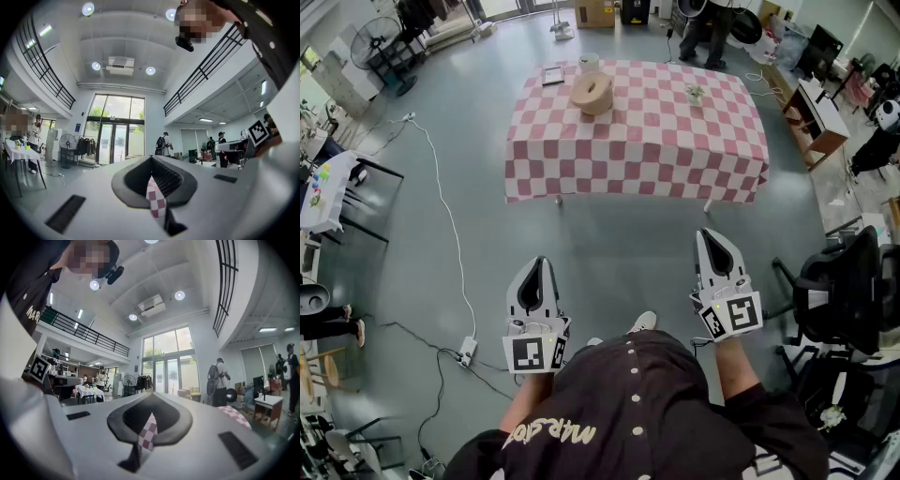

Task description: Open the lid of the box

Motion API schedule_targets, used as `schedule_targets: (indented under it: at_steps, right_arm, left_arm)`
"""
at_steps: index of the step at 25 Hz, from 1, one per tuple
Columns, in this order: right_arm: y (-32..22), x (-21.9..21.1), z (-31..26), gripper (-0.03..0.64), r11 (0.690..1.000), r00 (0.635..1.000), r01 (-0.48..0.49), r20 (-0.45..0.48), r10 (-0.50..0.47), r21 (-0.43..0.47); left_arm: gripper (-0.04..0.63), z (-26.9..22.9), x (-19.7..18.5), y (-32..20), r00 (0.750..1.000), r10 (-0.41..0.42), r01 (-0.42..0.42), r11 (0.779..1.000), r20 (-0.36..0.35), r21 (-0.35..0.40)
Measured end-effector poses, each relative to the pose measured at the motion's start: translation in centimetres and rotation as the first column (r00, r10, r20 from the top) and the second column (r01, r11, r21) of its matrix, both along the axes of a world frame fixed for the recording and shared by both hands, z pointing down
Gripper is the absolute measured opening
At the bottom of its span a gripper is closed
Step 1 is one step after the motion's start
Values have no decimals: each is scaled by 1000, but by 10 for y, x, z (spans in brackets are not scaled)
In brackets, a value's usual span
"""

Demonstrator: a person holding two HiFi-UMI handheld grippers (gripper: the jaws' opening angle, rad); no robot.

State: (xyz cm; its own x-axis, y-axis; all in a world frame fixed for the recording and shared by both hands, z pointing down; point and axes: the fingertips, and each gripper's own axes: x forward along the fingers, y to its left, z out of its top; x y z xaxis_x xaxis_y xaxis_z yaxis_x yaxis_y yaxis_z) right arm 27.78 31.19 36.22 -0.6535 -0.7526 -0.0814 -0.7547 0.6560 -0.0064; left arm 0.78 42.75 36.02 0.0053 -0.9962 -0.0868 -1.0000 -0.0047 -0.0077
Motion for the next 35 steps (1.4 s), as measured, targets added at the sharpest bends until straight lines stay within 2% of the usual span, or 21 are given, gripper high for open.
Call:
schedule_targets:
  at_steps: [8, 14, 20, 27, 35]
  right_arm:
    - [3, -6, 1, 0, 1000, 1000, 16, -16, -16, -11]
    - [6, -4, -5, 2, 999, 997, 42, 70, -40, -24]
    - [-1, -2, 2, 3, 999, 999, 18, 38, -17, -33]
    - [2, -5, 1, 5, 999, 999, 38, 32, -37, -17]
    - [0, -3, 3, 41, 999, 999, 33, 29, -32, -16]
  left_arm:
    - [6, 1, -2, 2, 1000, 0, 0, 1000, -10, -8]
    - [6, 0, -4, 2, 1000, -6, 6, 1000, -13, -1]
    - [6, 1, -4, -2, 1000, -12, 12, 1000, -11, -1]
    - [6, 5, -1, -1, 1000, -7, 7, 1000, -16, -10]
    - [8, 2, 5, -5, 999, 6, -6, 1000, 32, 5]
